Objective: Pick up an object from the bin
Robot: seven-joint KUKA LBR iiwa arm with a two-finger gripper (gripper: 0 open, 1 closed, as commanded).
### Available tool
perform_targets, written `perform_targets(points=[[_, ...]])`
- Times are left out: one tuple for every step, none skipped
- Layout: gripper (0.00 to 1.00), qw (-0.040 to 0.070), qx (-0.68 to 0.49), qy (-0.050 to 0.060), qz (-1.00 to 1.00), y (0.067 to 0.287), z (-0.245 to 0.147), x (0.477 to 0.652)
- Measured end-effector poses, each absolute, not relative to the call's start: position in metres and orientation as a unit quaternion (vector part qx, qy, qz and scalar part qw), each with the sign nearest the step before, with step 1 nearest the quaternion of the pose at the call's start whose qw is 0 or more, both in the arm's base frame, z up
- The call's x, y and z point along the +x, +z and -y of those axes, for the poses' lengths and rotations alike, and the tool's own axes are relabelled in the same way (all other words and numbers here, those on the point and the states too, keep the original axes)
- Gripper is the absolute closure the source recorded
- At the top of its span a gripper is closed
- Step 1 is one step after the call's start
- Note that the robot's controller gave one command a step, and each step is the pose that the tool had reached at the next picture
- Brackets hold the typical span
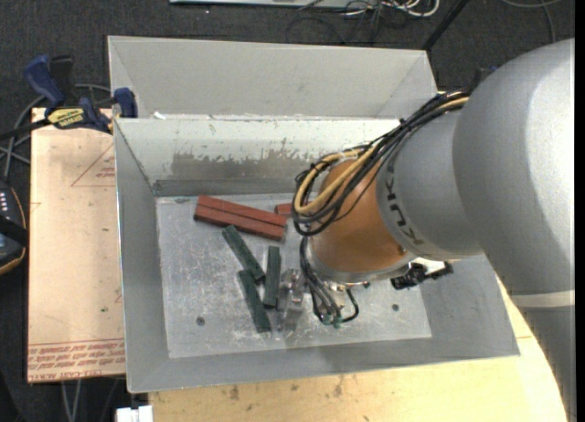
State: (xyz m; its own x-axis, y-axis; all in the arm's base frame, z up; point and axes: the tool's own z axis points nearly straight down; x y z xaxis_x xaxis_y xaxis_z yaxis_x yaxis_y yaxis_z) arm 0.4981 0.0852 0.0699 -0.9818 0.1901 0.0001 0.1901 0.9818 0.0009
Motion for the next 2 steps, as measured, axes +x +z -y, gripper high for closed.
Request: perform_targets(points=[[1.00,-0.003,-0.140,-0.002,0.990,0.1375,-0.1060,0.4961],[0.00,0.000,-0.141,0.000,0.990,0.1342,-0.1046,0.4952]])
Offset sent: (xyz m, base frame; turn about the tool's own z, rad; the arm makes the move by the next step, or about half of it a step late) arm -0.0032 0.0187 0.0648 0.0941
